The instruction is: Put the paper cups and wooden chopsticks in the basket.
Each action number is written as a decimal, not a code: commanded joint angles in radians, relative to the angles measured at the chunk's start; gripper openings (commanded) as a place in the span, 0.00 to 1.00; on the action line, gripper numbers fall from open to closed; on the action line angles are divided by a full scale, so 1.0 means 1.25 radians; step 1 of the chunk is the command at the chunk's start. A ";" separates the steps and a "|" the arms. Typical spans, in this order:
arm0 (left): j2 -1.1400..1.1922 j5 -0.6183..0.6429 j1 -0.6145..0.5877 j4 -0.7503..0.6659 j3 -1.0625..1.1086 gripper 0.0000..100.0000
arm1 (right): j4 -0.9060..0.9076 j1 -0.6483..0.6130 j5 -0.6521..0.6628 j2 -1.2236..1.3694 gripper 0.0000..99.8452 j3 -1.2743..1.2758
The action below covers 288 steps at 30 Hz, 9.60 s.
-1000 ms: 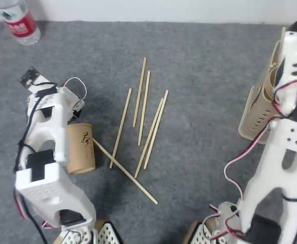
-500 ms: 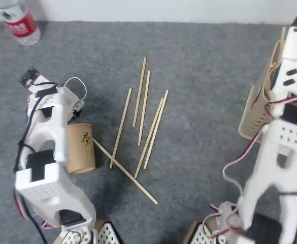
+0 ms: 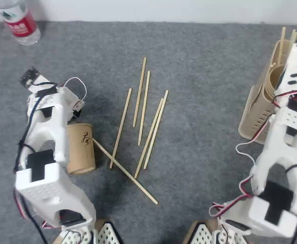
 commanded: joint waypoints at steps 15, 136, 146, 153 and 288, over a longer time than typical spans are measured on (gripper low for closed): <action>-0.025 0.002 0.007 -0.012 -0.007 0.01 | 0.098 -0.025 0.016 -0.110 0.19 -0.029; -0.026 0.004 0.006 -0.012 -0.006 0.01 | 1.575 -0.645 0.017 0.465 0.01 -1.021; -0.026 0.004 0.006 -0.012 -0.006 0.01 | 1.582 -0.544 0.139 0.233 0.01 -1.104; -0.026 0.004 0.006 -0.012 -0.006 0.01 | 1.589 -0.429 0.157 0.044 0.01 -1.142; -0.026 0.004 0.006 -0.012 -0.004 0.01 | 1.421 -0.730 -0.220 1.029 0.03 -1.394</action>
